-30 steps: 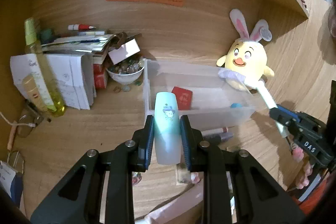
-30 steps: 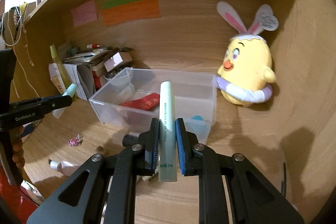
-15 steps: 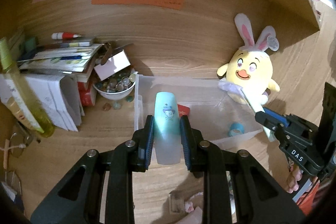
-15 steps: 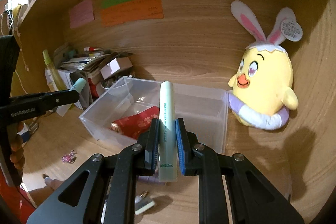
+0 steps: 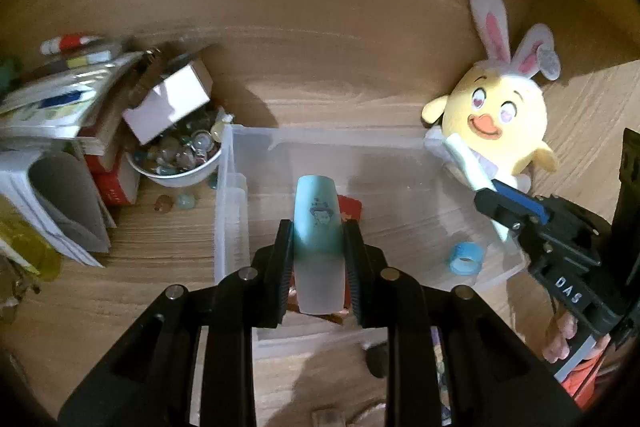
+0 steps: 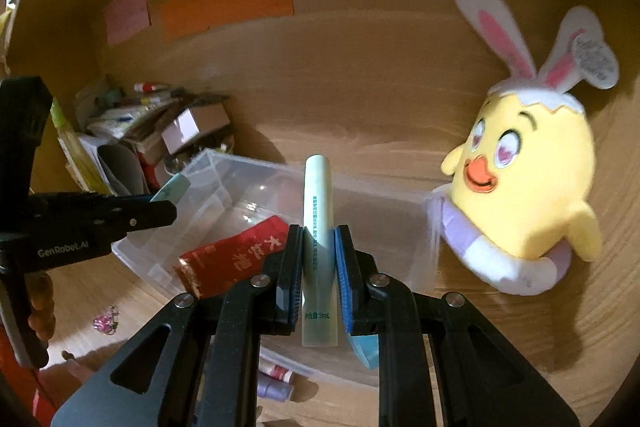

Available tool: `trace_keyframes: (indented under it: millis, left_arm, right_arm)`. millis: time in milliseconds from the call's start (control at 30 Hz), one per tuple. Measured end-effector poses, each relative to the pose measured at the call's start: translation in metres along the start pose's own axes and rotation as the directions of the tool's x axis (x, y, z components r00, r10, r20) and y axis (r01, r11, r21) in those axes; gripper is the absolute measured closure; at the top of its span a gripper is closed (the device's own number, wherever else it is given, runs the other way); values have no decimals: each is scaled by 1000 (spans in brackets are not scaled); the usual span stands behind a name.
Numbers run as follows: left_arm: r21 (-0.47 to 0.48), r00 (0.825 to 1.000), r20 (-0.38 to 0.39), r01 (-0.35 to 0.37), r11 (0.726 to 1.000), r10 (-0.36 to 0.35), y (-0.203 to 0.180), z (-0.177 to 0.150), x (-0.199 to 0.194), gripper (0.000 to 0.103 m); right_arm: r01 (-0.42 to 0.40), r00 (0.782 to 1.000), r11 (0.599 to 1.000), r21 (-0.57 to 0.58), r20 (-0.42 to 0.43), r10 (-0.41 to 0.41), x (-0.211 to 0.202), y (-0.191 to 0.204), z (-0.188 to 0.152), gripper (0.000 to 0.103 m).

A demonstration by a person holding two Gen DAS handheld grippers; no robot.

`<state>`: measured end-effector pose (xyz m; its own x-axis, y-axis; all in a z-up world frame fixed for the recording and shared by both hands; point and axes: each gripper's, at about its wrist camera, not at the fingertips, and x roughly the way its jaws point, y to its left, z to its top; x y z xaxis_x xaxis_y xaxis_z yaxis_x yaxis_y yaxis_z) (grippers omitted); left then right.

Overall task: Organize objects
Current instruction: 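Carry the mint bottle and pale green tube into the clear box and release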

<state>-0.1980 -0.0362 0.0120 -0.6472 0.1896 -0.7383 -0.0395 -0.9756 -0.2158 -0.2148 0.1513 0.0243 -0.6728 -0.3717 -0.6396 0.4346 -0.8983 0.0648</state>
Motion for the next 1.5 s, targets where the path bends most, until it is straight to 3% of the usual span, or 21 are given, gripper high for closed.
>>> trace_keyframes:
  millis: [267, 367, 800, 867, 933, 1167, 1267, 1333, 1500]
  left_arm:
    - [23, 997, -71, -21, 1000, 22, -2, -1, 31, 79]
    - [46, 996, -67, -50, 998, 53, -4, -2, 34, 79]
    - [82, 995, -72, -57, 995, 63, -12, -1, 38, 79]
    - [78, 996, -71, -50, 996, 56, -11, -1, 33, 74]
    - [75, 997, -55, -53, 996, 58, -12, -1, 26, 65]
    - [81, 998, -2, -58, 995, 58, -13, -6, -6, 51]
    - [84, 998, 29, -58, 995, 56, -11, -9, -21, 41]
    - [89, 998, 46, -55, 995, 51, -10, -12, -32, 34]
    - [115, 994, 88, -80, 990, 70, -10, -23, -52, 30]
  right_arm:
    - [1, 997, 1000, -15, -84, -2, 31, -2, -11, 89]
    - [58, 994, 996, -62, -86, -63, 35, 2, -16, 89]
    - [45, 990, 997, -59, -130, -53, 44, 4, -17, 89]
    - [47, 990, 997, -60, -130, -54, 43, 5, -16, 88]
    - [43, 991, 997, -57, -128, -50, 40, 6, -15, 81]
    - [56, 996, 997, -59, -69, -60, 18, 14, -7, 54]
    - [65, 997, 997, -53, -40, -67, 4, 17, -5, 43]
    - [66, 997, 997, -50, -25, -68, -6, 18, -5, 42]
    - [83, 996, 995, -56, 21, -82, -30, 26, -11, 42]
